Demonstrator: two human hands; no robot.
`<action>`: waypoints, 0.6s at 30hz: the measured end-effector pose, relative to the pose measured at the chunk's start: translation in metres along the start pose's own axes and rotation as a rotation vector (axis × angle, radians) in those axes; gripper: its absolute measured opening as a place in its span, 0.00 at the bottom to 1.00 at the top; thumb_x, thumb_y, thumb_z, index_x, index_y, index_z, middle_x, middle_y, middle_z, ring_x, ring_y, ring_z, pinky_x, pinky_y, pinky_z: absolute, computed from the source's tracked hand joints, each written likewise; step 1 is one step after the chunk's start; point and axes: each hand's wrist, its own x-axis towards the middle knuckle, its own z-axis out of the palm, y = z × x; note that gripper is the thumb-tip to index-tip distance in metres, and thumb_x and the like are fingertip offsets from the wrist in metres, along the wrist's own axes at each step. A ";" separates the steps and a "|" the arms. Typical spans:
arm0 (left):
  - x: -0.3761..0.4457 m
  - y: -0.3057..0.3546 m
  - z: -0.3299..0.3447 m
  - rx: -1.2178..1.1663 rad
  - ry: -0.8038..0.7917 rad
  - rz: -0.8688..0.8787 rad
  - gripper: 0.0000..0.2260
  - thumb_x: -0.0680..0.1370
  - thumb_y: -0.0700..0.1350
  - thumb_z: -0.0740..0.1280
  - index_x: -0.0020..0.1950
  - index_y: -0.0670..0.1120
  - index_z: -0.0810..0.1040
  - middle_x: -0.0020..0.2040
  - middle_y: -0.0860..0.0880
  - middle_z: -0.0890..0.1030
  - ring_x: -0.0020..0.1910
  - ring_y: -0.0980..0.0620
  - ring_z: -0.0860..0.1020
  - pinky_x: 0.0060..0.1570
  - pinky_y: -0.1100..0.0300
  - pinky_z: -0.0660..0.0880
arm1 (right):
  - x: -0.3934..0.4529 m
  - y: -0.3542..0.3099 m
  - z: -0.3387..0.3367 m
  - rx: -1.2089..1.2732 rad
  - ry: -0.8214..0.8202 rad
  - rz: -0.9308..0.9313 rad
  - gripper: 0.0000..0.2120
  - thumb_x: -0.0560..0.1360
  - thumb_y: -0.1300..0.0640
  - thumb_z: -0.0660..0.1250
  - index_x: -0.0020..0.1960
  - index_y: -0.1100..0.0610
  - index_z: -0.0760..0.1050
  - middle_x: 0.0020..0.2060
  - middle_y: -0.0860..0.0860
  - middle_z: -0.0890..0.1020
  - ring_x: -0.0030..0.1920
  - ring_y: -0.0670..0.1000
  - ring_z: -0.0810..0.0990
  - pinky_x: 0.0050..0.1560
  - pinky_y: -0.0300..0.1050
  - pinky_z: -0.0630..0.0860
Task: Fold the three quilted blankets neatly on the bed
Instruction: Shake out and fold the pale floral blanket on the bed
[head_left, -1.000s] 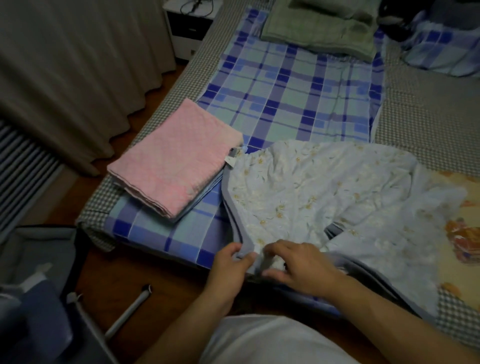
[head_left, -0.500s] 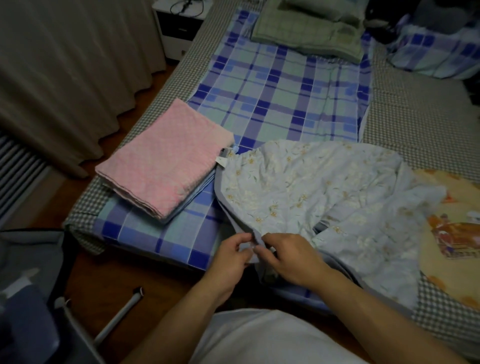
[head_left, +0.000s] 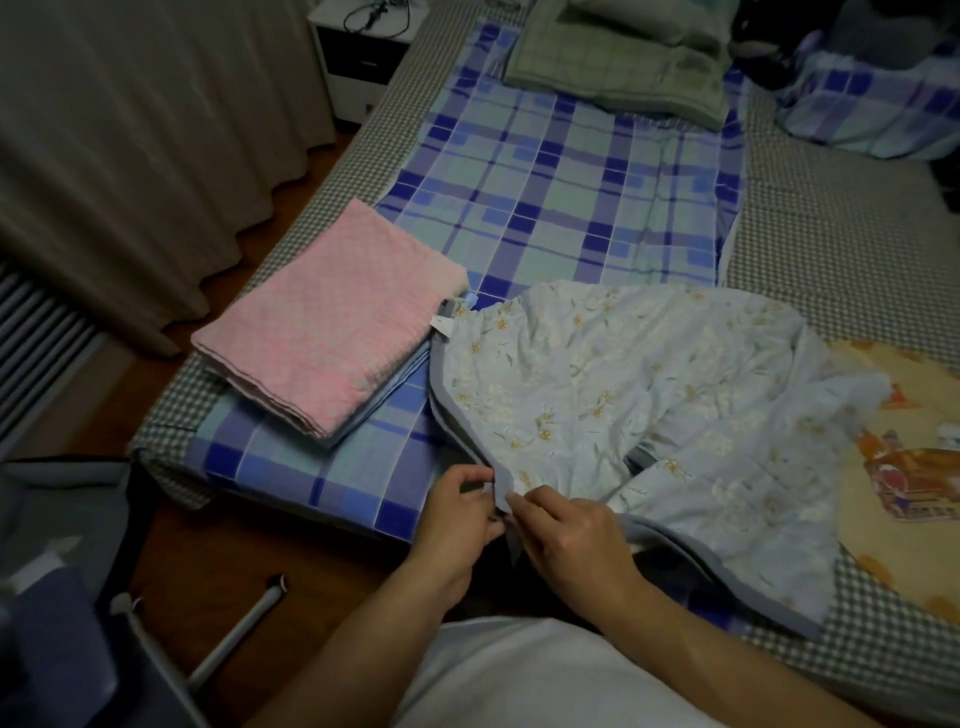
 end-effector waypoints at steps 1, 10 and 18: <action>-0.002 0.000 0.001 -0.034 -0.010 -0.023 0.07 0.81 0.36 0.64 0.57 0.44 0.77 0.49 0.44 0.86 0.50 0.46 0.85 0.52 0.51 0.82 | 0.000 0.000 0.000 -0.015 0.001 -0.006 0.10 0.77 0.55 0.67 0.57 0.54 0.81 0.41 0.50 0.81 0.27 0.52 0.74 0.25 0.44 0.71; -0.002 0.030 0.001 -0.144 0.118 0.076 0.11 0.78 0.31 0.65 0.57 0.45 0.75 0.59 0.39 0.80 0.53 0.42 0.83 0.46 0.52 0.83 | -0.001 0.012 -0.011 0.081 -0.108 0.198 0.22 0.78 0.36 0.60 0.66 0.48 0.71 0.50 0.45 0.78 0.33 0.47 0.78 0.30 0.44 0.76; -0.030 0.161 0.027 -0.305 -0.238 0.272 0.15 0.77 0.25 0.56 0.52 0.39 0.78 0.47 0.38 0.82 0.45 0.45 0.83 0.41 0.57 0.83 | 0.001 0.022 -0.015 0.052 -0.532 0.552 0.55 0.61 0.17 0.45 0.79 0.50 0.53 0.67 0.50 0.74 0.61 0.55 0.77 0.56 0.51 0.76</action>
